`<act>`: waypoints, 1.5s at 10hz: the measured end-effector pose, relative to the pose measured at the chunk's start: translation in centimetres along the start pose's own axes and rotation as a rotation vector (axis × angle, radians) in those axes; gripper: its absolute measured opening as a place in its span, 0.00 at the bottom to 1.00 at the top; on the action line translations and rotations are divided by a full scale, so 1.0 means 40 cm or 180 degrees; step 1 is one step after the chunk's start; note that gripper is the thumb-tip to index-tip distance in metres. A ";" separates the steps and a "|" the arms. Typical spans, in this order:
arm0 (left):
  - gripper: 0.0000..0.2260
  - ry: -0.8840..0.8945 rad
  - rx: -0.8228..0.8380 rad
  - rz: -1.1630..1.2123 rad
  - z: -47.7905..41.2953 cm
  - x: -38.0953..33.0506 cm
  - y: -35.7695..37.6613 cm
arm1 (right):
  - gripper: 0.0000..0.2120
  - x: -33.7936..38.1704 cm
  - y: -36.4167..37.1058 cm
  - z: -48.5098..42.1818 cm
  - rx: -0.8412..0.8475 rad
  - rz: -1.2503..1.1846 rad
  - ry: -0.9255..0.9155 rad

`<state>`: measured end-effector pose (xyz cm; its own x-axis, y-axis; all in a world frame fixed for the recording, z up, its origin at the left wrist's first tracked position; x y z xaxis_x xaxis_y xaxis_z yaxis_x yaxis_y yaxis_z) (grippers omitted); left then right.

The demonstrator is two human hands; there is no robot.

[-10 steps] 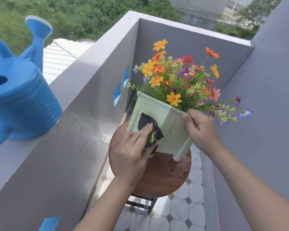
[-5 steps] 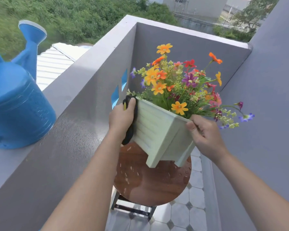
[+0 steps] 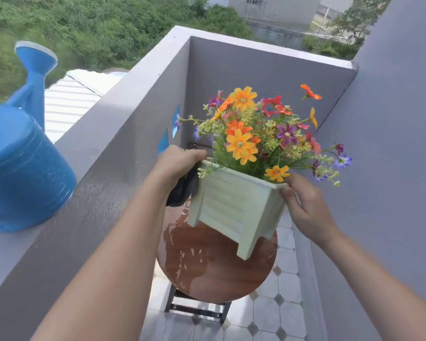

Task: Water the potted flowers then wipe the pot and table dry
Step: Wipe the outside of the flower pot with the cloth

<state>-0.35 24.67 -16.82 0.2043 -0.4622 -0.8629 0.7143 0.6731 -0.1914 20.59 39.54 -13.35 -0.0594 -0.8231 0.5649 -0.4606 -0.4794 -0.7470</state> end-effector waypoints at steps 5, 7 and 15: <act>0.15 0.0295 -0.0670 -0.0993 0.061 -0.027 0.052 | 0.15 0.169 0.044 0.125 -0.1049 0.1601 0.0594; 0.14 0.0259 -0.1027 -0.1221 0.102 -0.025 0.045 | 0.20 0.122 0.047 0.015 -0.0613 0.2123 0.0903; 0.25 0.1386 -0.0522 0.0255 0.216 0.067 0.179 | 0.13 0.054 -0.004 0.027 -0.0545 0.1105 0.0105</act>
<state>11.08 23.26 -16.47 -0.0702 -0.1433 -0.9872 0.5855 0.7953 -0.1571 21.50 37.52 -12.39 -0.2649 -0.9159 0.3017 -0.5492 -0.1138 -0.8279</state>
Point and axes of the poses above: each hand's wrist, its own z-axis away from the middle knuckle, its own y-axis out of the palm, x = y × z, the point moved 8 cm from there along -z, towards the middle knuckle, and after that the axes turned 9 degrees about x, right-handed, at the moved point
